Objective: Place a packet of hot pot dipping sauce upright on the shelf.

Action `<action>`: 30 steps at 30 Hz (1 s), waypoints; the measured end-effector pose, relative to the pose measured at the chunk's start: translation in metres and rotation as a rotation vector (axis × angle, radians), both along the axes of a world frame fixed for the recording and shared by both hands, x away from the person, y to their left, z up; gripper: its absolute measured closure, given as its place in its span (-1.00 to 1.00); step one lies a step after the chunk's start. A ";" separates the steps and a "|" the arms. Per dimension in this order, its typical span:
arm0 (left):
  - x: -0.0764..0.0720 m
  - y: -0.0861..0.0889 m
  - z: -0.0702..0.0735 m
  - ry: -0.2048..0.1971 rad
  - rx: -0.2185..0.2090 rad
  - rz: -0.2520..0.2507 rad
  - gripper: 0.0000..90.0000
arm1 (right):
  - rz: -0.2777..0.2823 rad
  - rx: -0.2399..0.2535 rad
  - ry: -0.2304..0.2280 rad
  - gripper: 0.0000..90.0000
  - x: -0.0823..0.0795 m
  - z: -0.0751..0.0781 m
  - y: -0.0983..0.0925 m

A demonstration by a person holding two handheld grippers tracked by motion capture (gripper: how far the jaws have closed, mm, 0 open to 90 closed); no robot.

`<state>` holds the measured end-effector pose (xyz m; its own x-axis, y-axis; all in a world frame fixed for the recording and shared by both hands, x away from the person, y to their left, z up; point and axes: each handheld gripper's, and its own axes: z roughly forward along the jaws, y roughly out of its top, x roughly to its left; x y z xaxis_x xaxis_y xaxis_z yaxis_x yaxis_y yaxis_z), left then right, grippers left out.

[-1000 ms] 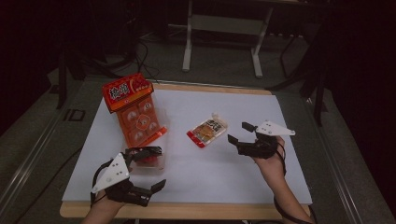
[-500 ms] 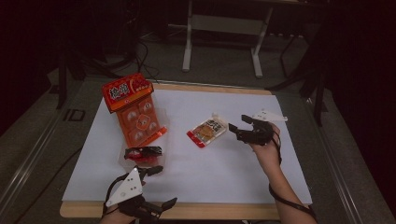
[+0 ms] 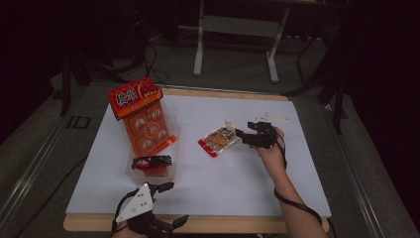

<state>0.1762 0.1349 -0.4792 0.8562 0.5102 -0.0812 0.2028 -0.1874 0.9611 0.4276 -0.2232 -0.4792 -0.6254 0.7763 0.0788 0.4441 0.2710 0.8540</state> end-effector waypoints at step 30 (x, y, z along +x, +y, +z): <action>0.005 -0.004 -0.007 0.030 0.011 -0.029 -0.94 | -0.115 -0.114 0.151 -0.35 0.041 -0.060 0.021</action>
<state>0.1808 0.1311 -0.4864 0.8680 0.4861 -0.1017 0.2260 -0.2041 0.9525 0.4682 -0.2022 -0.5397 -0.5199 0.8511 0.0723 0.5981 0.3023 0.7422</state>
